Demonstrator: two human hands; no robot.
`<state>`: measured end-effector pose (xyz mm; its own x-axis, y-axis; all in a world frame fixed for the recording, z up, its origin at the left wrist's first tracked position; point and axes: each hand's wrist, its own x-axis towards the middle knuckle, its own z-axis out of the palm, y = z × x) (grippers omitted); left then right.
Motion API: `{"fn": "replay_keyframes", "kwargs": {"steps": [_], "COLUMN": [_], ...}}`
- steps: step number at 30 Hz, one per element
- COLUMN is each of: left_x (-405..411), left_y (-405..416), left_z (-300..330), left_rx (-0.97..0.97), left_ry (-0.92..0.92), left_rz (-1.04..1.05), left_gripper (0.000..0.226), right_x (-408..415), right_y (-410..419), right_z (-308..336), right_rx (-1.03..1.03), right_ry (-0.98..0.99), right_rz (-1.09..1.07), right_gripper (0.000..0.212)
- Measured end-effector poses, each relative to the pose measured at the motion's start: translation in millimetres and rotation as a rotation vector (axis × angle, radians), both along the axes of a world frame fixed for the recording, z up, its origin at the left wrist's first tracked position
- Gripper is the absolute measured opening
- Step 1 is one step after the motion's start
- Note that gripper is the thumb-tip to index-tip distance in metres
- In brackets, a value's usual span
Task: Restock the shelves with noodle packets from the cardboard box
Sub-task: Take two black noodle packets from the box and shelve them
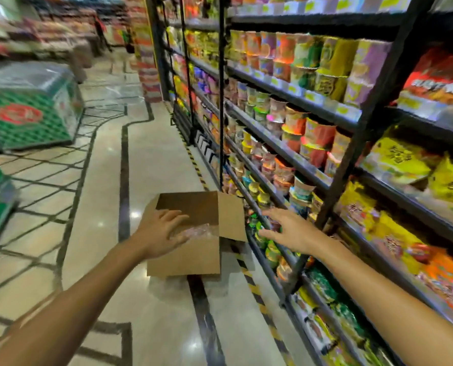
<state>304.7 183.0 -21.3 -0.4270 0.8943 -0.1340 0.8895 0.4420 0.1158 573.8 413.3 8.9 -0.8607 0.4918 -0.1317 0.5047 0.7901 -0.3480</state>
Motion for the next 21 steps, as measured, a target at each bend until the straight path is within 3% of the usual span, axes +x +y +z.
{"fn": "replay_keyframes", "kwargs": {"steps": [3,7,11,16,19,21], "left_x": [-34.3,-78.9,-127.9,-185.8,-211.8,-230.3], "left_y": [8.6,38.0,75.7,115.6,129.9,139.2], "left_z": [-21.4,-42.4,-60.5,-74.6,-85.4,-96.2], "left_rx": [-0.055,-0.092,-0.109,-0.158,-0.172,-0.183], "left_ry": [-0.066,-0.071,-0.077,-0.072,-0.093,-0.116], "left_rz": [0.078,0.159,0.207,0.293,0.332,0.352], "left_gripper": [0.069,0.066,0.061,0.062,0.066,0.082], "right_x": [-47.5,-113.1,-182.6,-268.0,-307.7,-332.6], "right_y": [27.6,75.1,126.8,175.2,192.3,200.5], "right_z": [-25.1,-61.1,-89.2,-118.2,-135.5,-145.7], "right_rx": [-0.036,-0.098,-0.160,-0.194,-0.223,-0.229], "right_ry": [-0.025,-0.050,-0.058,-0.168,-0.201,-0.250], "right_rz": [0.039,0.099,0.139,0.222,0.234,0.270], "right_gripper": [0.065,0.070,0.097,0.064,0.062,0.061]}}
